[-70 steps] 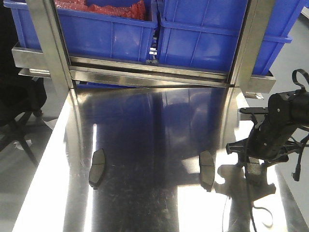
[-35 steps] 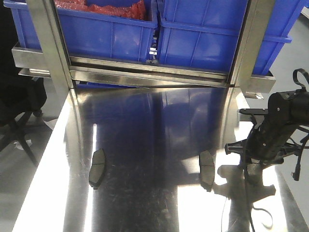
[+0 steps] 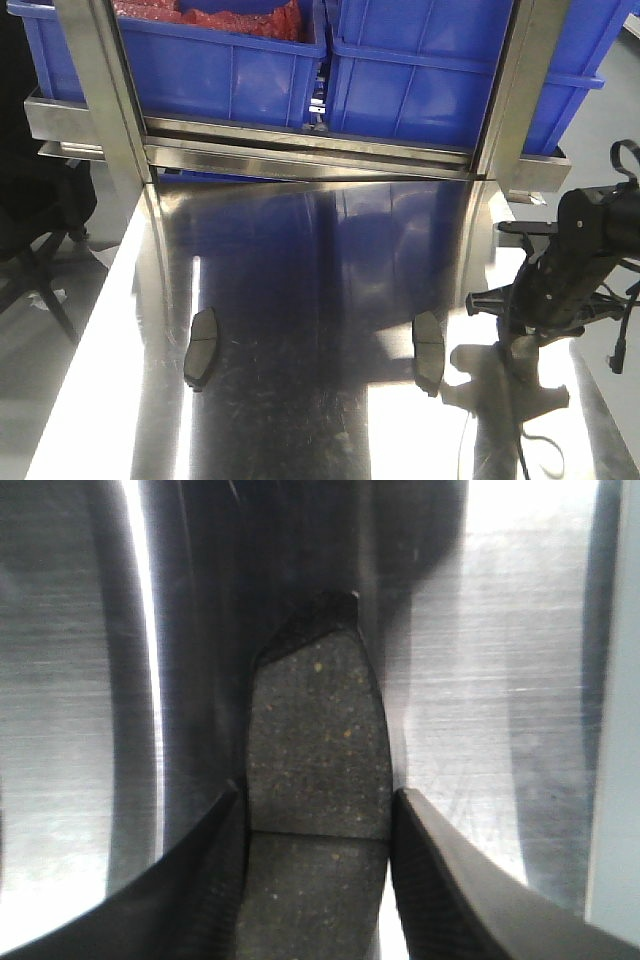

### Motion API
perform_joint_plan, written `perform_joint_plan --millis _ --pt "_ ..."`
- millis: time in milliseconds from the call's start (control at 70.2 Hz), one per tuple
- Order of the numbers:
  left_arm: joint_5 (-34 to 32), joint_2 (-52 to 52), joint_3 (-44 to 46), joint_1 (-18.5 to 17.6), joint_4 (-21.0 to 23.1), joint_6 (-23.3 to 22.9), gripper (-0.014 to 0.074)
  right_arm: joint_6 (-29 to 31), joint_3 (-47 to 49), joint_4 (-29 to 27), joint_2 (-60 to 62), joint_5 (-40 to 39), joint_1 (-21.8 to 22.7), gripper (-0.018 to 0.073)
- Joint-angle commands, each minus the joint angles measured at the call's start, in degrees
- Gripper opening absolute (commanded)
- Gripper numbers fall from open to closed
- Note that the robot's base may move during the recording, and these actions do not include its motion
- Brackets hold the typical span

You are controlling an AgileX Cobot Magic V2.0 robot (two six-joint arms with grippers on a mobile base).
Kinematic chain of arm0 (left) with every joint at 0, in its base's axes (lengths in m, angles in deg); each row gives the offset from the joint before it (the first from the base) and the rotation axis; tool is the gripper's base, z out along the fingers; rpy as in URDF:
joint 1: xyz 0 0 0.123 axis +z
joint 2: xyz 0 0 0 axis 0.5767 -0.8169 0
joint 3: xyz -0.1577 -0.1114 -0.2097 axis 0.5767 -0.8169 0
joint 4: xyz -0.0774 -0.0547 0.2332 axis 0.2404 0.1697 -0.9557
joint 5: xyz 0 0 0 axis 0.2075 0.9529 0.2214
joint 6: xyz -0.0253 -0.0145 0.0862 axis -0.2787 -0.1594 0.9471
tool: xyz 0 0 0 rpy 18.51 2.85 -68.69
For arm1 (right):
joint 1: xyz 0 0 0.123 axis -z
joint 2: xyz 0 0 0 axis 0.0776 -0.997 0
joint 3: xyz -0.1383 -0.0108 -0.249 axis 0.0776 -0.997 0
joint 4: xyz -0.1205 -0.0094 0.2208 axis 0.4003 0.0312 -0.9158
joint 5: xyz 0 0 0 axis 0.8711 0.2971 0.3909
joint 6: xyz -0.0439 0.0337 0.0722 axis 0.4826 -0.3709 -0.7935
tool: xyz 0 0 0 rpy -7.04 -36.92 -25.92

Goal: Move and align brake pads A on conveyor
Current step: 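Lower the right gripper onto the brake pad nearest it and close, then lift the grasped brake pad off the table with the right gripper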

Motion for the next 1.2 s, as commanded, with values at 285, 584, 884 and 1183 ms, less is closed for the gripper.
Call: perform_joint_plan --millis 285,584,884,1183 --pt "-4.1 0.3 1.6 -0.2 0.5 -0.5 -0.0006 0.1 1.0 6.7 15.3 -0.1 0.1 0.0008" --pt "-4.1 0.3 1.6 -0.2 0.5 -0.5 -0.0006 0.1 -7.9 8.6 29.6 -2.7 0.1 0.0008" --pt "-4.1 0.3 1.6 -0.2 0.5 -0.5 -0.0006 0.1 -16.5 8.1 45.5 -3.0 0.1 0.0008" --pt "-4.1 0.3 1.6 -0.2 0.5 -0.5 -0.0006 0.1 -27.5 5.4 64.6 -6.0 0.1 0.0008"
